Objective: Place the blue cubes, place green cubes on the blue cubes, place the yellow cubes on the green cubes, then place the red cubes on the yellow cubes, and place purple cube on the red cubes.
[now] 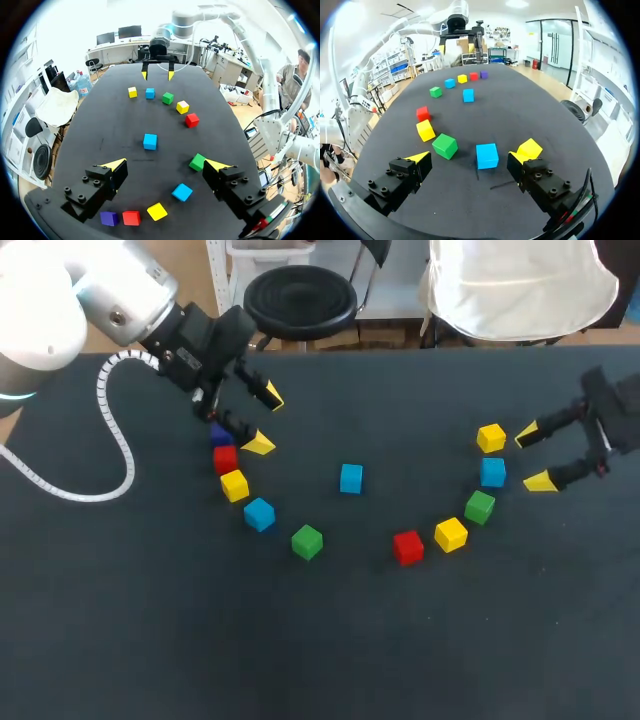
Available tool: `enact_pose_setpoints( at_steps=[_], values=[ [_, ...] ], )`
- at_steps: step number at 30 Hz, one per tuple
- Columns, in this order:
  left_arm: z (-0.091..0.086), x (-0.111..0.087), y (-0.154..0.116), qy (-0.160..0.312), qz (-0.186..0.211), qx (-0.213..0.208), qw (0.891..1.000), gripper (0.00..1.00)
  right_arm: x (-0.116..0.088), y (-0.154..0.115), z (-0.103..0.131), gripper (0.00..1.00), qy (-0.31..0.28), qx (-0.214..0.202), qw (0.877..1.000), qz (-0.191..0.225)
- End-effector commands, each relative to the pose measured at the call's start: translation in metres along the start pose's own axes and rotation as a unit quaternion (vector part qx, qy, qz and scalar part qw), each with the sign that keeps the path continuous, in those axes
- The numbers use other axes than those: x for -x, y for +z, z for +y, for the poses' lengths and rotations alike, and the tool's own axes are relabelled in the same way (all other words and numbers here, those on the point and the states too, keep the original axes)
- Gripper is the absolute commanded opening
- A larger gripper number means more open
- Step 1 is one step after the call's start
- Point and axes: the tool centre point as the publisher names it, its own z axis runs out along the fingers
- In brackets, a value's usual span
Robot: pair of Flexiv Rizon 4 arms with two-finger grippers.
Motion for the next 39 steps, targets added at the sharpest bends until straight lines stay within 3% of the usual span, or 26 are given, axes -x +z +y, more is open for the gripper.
enact_pose_setpoints(
  at_steps=[1,26,39],
  values=[
    [0.001,0.0,0.0,0.0,0.001,-0.001,1.0,1.0,-0.003,0.009,-0.011,1.0,-0.004,0.017,1.0,-0.004],
    [0.001,0.0,0.0,0.0,0.001,-0.001,1.0,1.0,-0.015,0.031,-0.028,1.0,-0.011,0.041,0.999,-0.012],
    [0.001,0.0,0.0,0.0,0.001,-0.001,1.0,1.0,-0.012,0.037,-0.034,1.0,-0.035,0.055,0.998,-0.013]
  ],
)
